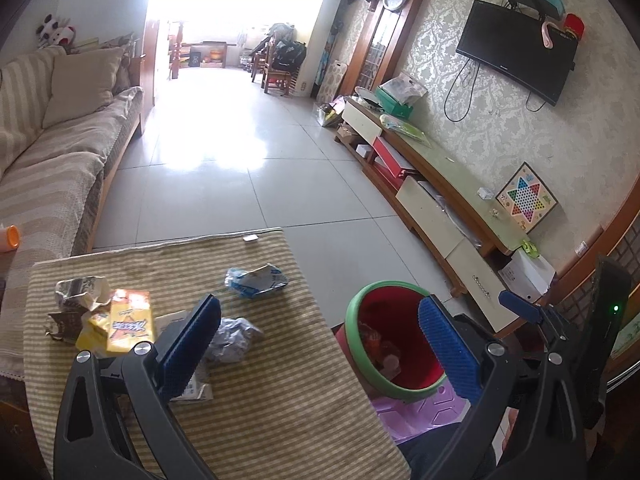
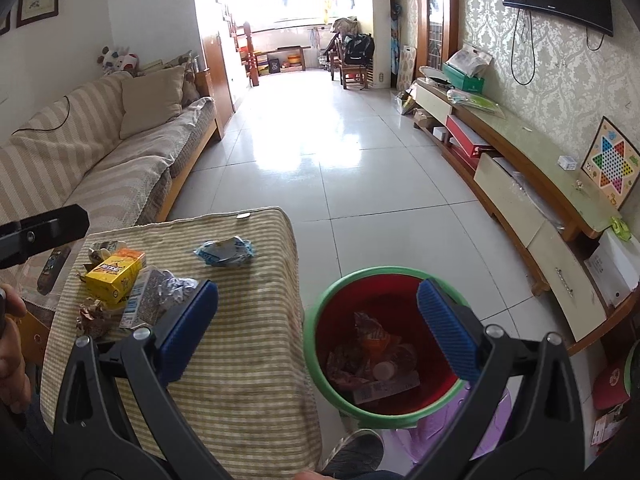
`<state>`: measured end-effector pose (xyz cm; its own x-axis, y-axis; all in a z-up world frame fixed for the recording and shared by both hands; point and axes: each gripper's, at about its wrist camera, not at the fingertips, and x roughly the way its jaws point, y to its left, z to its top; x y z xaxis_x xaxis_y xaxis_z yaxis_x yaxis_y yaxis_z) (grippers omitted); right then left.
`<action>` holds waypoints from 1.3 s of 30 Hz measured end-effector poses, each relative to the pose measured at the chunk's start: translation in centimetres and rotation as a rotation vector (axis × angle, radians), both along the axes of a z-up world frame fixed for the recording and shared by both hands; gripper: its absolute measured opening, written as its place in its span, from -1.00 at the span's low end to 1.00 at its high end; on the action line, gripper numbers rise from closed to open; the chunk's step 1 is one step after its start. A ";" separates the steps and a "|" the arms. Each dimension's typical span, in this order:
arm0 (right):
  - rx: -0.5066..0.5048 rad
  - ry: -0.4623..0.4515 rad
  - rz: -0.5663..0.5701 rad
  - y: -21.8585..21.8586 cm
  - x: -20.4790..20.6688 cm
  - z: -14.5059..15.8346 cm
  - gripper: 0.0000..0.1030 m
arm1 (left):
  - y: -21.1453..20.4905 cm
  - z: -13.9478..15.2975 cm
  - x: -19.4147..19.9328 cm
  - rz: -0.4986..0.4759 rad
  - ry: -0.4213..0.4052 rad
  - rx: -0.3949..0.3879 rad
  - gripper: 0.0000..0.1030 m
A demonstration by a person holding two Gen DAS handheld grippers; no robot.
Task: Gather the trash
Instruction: 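Move both open tools back over the coffee table, then grasp the crumpled brown paper with the left tool while the right tool grasps the silver foil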
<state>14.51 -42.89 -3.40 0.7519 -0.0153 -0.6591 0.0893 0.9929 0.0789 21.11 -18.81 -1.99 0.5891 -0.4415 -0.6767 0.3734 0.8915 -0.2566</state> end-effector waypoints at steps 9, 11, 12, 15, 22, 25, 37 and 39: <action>-0.023 0.009 0.096 6.8 0.4 0.2 0.91 | 10.1 -1.6 -1.8 0.156 0.044 0.008 0.84; -0.031 0.014 0.119 8.2 0.6 0.1 0.91 | 12.2 -1.9 -2.1 0.187 0.051 0.009 0.84; -0.035 0.016 0.127 8.9 0.6 0.1 0.91 | 13.3 -2.2 -2.3 0.204 0.055 0.013 0.84; -0.047 0.023 0.155 11.1 0.8 -0.1 0.91 | 15.8 -2.9 -2.8 0.236 0.068 0.031 0.84; -0.064 0.046 0.220 15.7 1.5 -0.9 0.91 | 19.7 -5.7 -3.7 0.264 0.136 0.046 0.84; -0.070 0.057 0.242 17.0 1.8 -1.3 0.91 | 20.5 -6.8 -3.8 0.260 0.158 0.058 0.84; -0.027 0.150 0.241 17.1 5.4 -5.0 0.91 | 21.1 -12.0 -1.8 0.256 0.262 0.104 0.84; -0.026 0.167 0.234 16.8 6.3 -5.9 0.91 | 21.0 -13.0 -1.2 0.256 0.279 0.111 0.84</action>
<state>20.84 -26.05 -9.34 0.6180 0.1278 -0.7757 -0.1331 0.9895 0.0570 19.96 2.21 -14.98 0.4576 -0.2189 -0.8618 0.0646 0.9748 -0.2133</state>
